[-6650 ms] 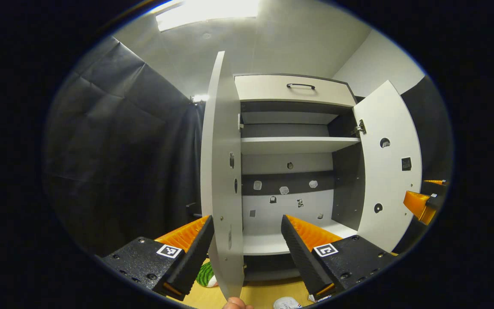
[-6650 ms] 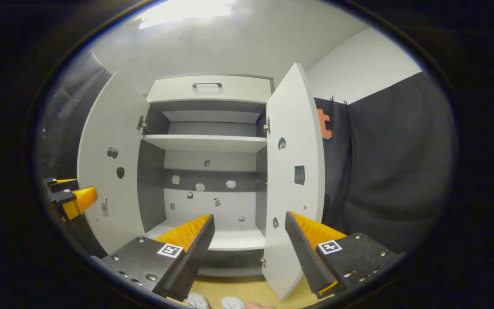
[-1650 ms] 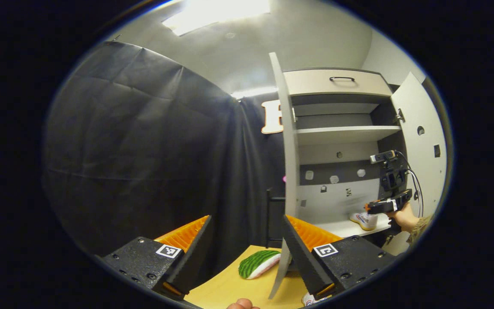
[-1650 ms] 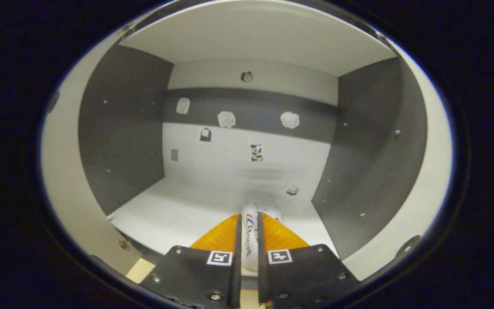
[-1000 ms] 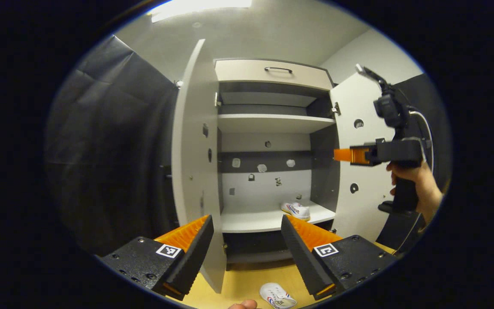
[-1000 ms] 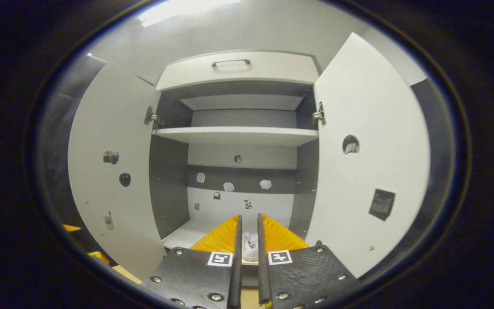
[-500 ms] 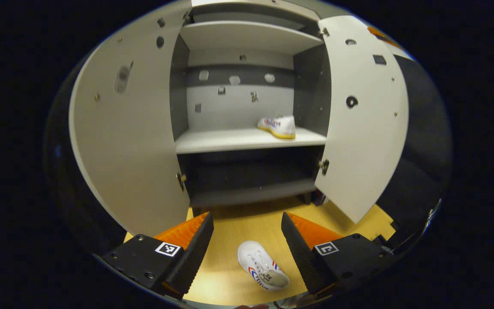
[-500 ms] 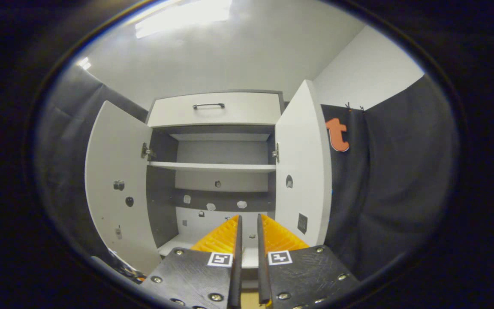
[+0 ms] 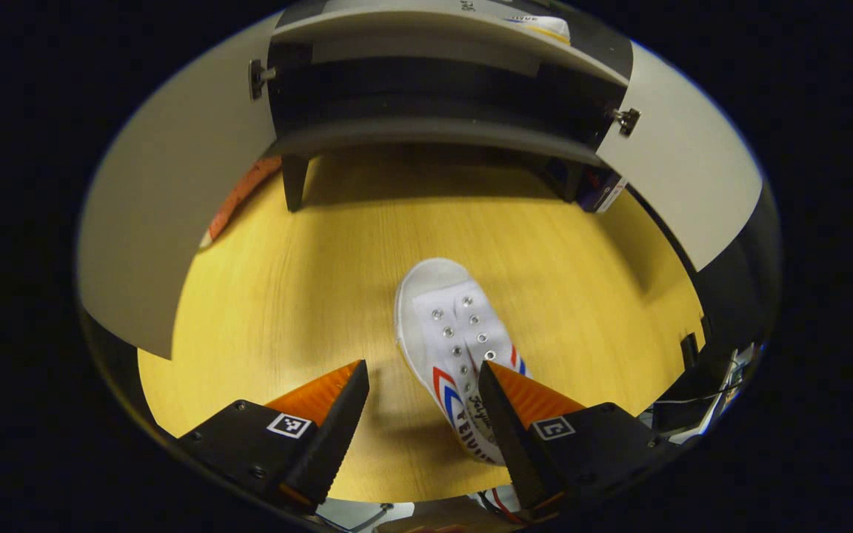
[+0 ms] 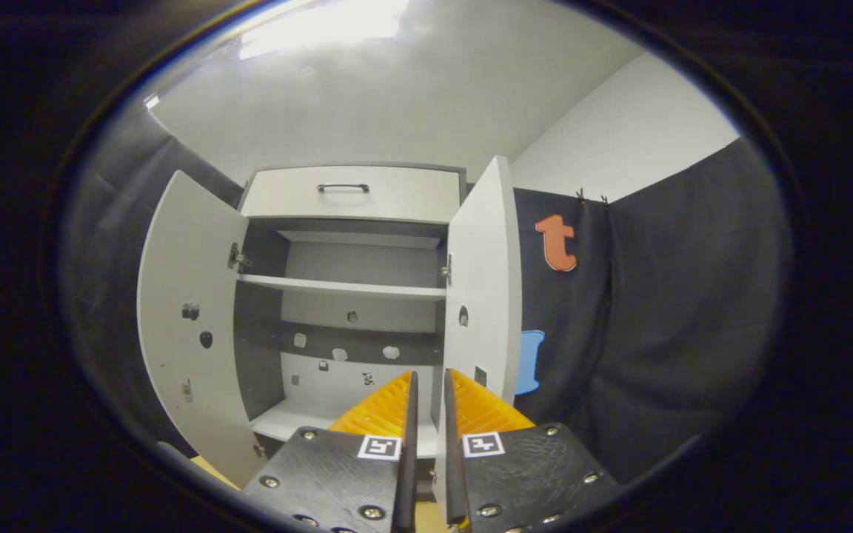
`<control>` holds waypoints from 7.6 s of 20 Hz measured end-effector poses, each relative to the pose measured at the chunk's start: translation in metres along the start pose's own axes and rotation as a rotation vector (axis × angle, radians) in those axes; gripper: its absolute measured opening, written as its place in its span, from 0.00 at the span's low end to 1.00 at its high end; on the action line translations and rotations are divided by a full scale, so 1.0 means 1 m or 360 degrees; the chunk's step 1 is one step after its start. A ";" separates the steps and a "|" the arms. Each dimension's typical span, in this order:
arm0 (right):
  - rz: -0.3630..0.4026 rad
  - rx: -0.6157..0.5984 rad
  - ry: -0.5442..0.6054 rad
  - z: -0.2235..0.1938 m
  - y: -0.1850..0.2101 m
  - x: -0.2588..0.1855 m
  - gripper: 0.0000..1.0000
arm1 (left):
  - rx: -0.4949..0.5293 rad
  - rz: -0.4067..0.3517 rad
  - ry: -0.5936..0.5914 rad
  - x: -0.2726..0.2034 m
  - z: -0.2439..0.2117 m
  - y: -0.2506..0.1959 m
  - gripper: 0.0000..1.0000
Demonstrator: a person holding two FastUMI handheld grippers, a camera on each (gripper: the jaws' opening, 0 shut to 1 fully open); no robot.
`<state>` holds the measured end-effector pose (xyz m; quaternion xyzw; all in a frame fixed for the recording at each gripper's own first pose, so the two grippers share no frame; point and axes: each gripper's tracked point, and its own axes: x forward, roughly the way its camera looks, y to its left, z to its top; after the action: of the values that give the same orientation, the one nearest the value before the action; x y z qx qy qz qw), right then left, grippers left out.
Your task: Grab one shoe with the right hand and put it into the shoe cabinet, grab the other shoe with the left hand and put it into the shoe cabinet; then close the right door with the right hand and the left door with the left hand.
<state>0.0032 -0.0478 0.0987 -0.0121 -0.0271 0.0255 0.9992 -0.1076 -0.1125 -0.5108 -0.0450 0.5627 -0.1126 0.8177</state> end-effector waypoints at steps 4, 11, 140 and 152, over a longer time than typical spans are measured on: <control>-0.0038 -0.0019 -0.0006 0.003 -0.008 -0.002 0.16 | -0.0158 -0.0087 0.0140 0.020 -0.024 -0.007 0.88; -0.0046 -0.0029 -0.0009 0.003 -0.009 0.001 0.16 | -0.0445 -0.0185 0.0121 0.027 -0.017 -0.014 0.33; 0.0757 0.0248 0.0359 -0.120 0.099 0.089 0.70 | -0.0221 0.0674 -0.1818 -0.684 0.029 0.178 0.93; 0.0685 0.0258 0.0367 -0.127 0.095 0.094 0.70 | -0.0246 0.0448 -0.1764 -0.661 0.036 0.175 0.89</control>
<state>0.0991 0.0492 -0.0251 0.0598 0.0923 0.2382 0.9650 -0.2761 0.2109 0.0690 -0.0816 0.0575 0.0792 0.9918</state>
